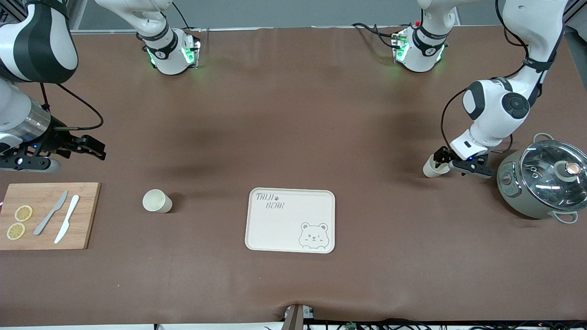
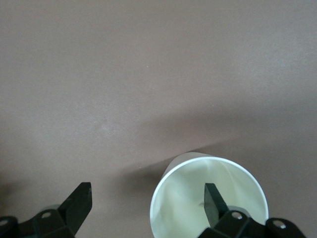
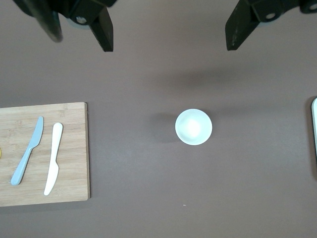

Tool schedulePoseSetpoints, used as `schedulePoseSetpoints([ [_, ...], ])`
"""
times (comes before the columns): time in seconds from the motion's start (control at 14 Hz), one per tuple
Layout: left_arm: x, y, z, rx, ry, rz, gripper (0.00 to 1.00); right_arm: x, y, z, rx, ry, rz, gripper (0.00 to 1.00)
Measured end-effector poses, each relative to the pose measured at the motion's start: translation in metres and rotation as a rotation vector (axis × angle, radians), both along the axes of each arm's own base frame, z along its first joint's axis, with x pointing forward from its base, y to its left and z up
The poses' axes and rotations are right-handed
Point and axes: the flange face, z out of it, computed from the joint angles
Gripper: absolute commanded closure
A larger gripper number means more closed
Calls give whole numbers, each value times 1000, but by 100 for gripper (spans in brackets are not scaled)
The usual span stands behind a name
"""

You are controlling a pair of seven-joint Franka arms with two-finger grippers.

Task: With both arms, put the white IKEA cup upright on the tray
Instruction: 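Lower the left gripper around the cup rim and close it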

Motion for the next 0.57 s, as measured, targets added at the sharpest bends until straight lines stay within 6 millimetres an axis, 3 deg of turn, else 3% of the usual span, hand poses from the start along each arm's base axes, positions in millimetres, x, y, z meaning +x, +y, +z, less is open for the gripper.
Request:
schedulePoseSetpoints([
  [0.29, 3, -4, -3, -4, 0, -6, 1, 0, 0, 0, 0, 0, 0, 0],
  [0.36, 3, -4, -3, -4, 0, -6, 25, 0, 0, 0, 0, 0, 0, 0],
  [0.43, 3, -4, -3, -4, 0, -6, 67, 0, 0, 0, 0, 0, 0, 0],
  [0.5, 3, -4, -3, -5, 0, -4, 97, 0, 0, 0, 0, 0, 0, 0],
  [0.57, 3, -3, -3, -5, -1, -2, 100, 0, 0, 0, 0, 0, 0, 0],
])
